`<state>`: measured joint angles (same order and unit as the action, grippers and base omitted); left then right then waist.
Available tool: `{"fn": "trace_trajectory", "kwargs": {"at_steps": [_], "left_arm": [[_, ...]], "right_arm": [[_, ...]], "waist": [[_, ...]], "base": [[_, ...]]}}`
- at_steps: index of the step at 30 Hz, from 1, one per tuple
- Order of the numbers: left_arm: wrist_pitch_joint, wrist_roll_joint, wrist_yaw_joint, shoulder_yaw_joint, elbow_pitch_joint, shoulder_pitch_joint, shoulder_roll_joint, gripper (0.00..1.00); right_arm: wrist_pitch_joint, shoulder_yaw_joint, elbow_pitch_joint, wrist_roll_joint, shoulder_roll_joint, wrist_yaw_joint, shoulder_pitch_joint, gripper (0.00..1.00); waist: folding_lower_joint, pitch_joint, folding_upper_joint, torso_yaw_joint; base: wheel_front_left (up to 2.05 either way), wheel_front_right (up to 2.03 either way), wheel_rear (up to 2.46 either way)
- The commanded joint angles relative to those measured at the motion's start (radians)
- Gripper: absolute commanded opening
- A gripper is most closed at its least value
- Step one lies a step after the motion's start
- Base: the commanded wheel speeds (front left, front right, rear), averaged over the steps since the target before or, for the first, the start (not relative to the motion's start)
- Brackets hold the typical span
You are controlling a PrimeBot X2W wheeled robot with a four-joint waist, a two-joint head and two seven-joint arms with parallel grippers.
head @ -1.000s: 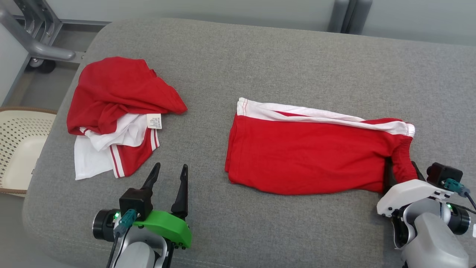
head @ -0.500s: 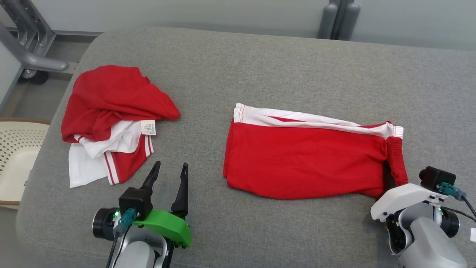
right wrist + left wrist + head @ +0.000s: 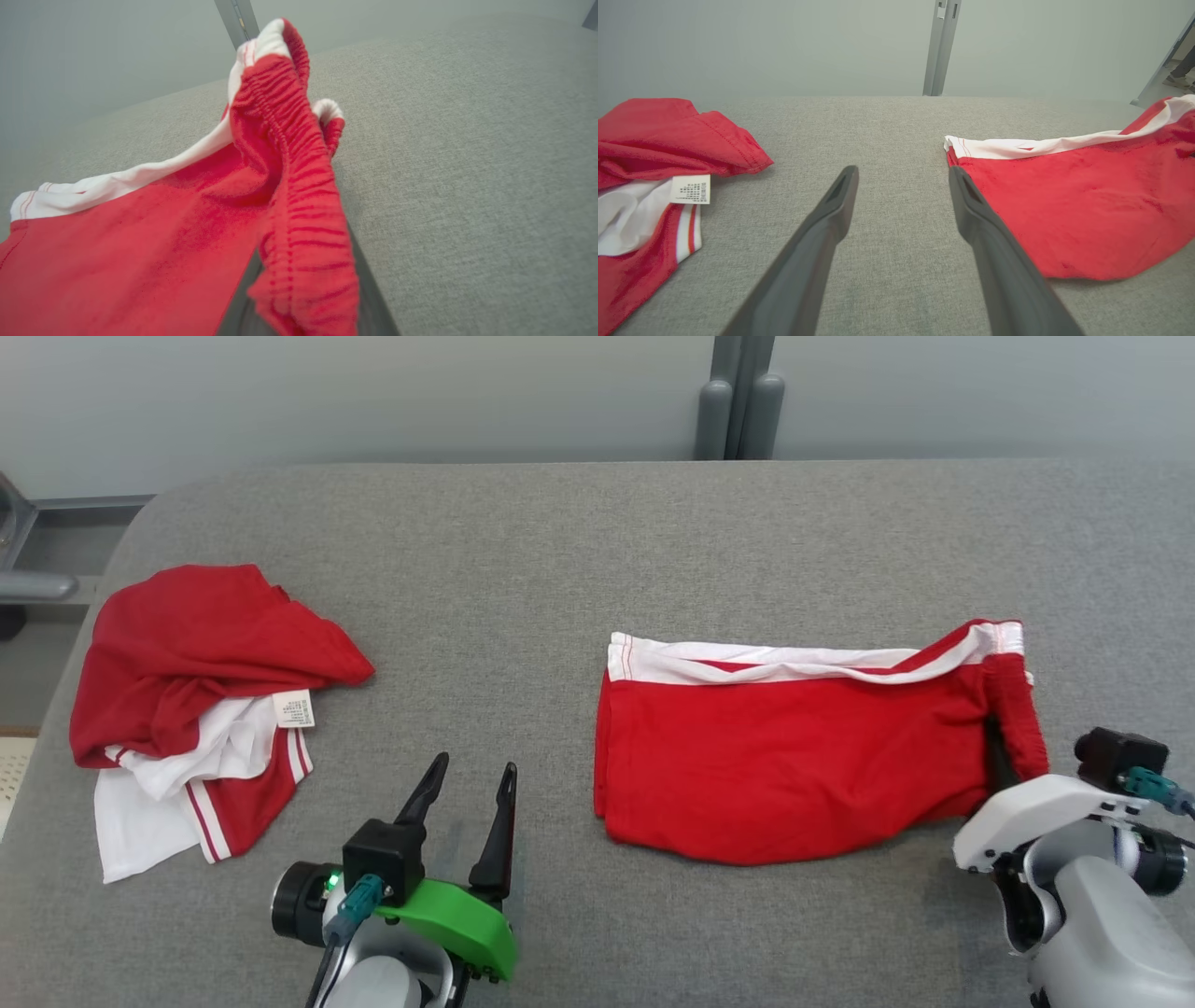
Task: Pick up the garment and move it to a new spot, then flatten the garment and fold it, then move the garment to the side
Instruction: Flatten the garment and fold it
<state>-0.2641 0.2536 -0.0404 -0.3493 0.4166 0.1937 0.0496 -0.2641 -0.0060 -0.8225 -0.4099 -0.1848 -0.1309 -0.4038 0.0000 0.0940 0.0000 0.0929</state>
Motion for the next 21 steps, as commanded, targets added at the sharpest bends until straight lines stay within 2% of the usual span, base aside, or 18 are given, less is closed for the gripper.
{"fn": "trace_trajectory", "kwargs": {"at_steps": [1,6,10,15,21], "left_arm": [[0.0,-0.004,-0.001,-0.011,0.005,-0.02,0.002,1.0],[0.0,0.009,-0.003,-0.029,0.025,-0.026,0.002,1.0],[0.0,0.021,-0.007,-0.046,0.032,-0.032,0.002,1.0],[0.0,0.027,-0.007,-0.062,0.04,-0.032,0.002,1.0],[0.0,0.016,-0.011,-0.106,0.059,-0.023,0.003,1.0]], "right_arm": [[0.0,0.037,0.021,-0.008,0.006,0.0,-0.016,0.0],[0.019,0.208,0.081,-0.061,0.046,0.0,-0.035,0.0],[0.05,0.331,0.127,-0.12,0.073,0.0,-0.033,0.0],[0.064,0.411,0.134,-0.154,0.094,0.0,-0.049,0.0],[0.031,0.445,0.034,-0.115,0.113,0.0,-0.081,0.0]], "waist": [[0.0,-0.012,0.0,-0.023],[0.0,-0.021,0.0,-0.028],[0.0,-0.03,0.0,-0.004],[0.0,-0.036,0.0,0.041],[0.0,-0.038,0.0,0.13]], "base": [[0.0,0.0,0.0],[0.0,0.0,0.0],[0.0,0.0,0.0],[0.0,0.0,0.0],[0.0,0.0,0.0]]}}
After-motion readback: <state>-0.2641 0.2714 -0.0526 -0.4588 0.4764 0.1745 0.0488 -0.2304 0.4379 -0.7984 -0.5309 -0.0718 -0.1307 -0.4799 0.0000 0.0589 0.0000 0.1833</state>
